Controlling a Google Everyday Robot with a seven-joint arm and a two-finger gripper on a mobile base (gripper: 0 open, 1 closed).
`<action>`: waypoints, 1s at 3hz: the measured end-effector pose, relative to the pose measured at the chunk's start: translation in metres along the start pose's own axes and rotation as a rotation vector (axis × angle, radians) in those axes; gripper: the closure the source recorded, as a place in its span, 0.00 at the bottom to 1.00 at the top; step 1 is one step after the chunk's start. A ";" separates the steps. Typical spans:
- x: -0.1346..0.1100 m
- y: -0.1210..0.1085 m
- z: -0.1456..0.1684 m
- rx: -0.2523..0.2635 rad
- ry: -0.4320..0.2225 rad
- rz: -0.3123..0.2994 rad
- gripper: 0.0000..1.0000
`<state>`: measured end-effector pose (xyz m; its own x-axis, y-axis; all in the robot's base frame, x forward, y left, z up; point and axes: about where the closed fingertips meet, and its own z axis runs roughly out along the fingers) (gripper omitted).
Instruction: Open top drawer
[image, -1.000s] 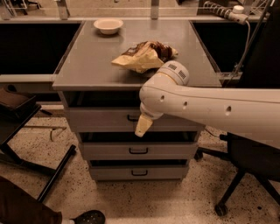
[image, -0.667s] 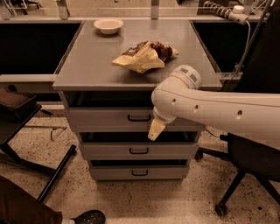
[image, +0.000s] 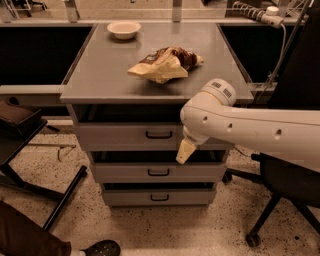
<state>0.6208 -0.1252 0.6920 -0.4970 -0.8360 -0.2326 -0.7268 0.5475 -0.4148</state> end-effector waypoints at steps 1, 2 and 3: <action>-0.032 0.000 0.007 0.006 -0.042 -0.063 0.00; -0.064 0.007 0.017 -0.029 -0.083 -0.125 0.00; -0.070 0.020 0.028 -0.074 -0.071 -0.169 0.00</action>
Offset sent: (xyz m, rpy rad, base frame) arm 0.0522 0.0951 -0.0085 0.0392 -0.0032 0.2571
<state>0.6544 -0.0572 0.6758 -0.3322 -0.9152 -0.2281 -0.8309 0.3984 -0.3883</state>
